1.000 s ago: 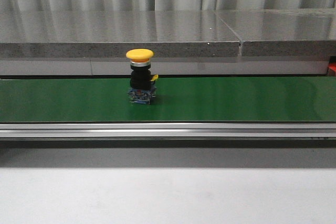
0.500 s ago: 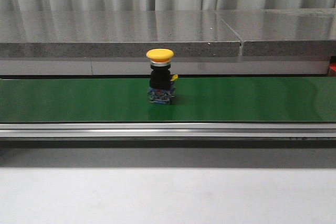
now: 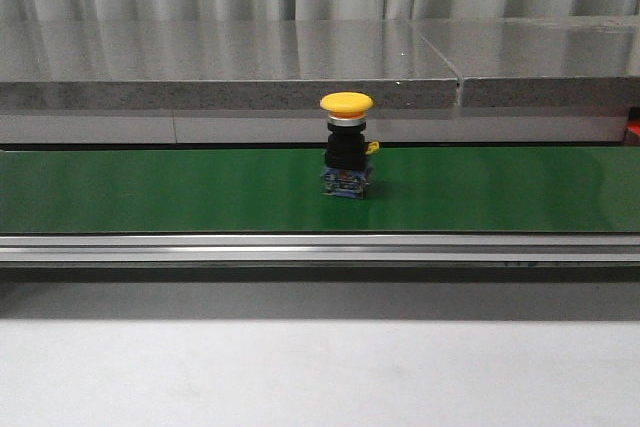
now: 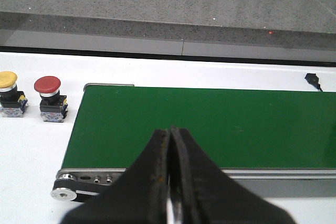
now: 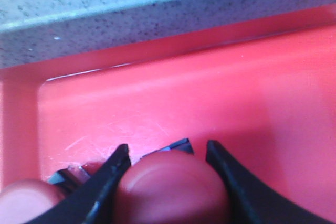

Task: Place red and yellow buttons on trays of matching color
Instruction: 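Carry the red button with the right gripper into the red tray, release, then move the right gripper back over the belt toward the yellow button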

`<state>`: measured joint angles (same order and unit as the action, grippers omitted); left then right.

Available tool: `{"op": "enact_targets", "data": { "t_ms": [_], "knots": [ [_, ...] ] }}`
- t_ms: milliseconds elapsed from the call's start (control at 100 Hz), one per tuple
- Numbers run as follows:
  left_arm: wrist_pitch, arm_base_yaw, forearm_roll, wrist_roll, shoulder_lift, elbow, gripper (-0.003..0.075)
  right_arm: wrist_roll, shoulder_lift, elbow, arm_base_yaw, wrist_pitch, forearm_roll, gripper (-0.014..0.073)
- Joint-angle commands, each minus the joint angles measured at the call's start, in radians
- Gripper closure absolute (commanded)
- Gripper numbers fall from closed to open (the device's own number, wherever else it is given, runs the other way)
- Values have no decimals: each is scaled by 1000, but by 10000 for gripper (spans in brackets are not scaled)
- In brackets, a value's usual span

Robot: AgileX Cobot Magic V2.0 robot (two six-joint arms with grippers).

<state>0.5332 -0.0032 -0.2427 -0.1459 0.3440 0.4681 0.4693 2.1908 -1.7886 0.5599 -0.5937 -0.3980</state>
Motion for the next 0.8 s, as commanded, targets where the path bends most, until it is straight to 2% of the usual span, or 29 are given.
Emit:
{"op": "enact_targets", "data": {
  "t_ms": [0, 120, 220, 290, 360, 460, 520, 790],
  "knots": [
    [-69, -9, -17, 0, 7, 27, 739, 1, -43, -31, 3, 53, -18, 578],
    [-69, -9, -17, 0, 7, 27, 739, 1, -25, -31, 3, 52, -18, 559],
    [-69, -9, -17, 0, 7, 27, 739, 1, -24, -31, 3, 56, -18, 472],
    [-69, -9, -17, 0, 7, 27, 739, 1, -24, -31, 3, 58, -18, 351],
    [-69, -9, -17, 0, 7, 27, 739, 1, -24, -32, 3, 57, -18, 186],
    [-69, -9, -17, 0, 7, 27, 739, 1, -30, -32, 3, 56, -18, 43],
    [-69, -9, -17, 0, 7, 27, 739, 1, -39, -32, 3, 58, -18, 20],
    [-71, -9, -17, 0, 7, 27, 739, 0, -134, -104, 4, -6, -18, 20]
  ]
}}
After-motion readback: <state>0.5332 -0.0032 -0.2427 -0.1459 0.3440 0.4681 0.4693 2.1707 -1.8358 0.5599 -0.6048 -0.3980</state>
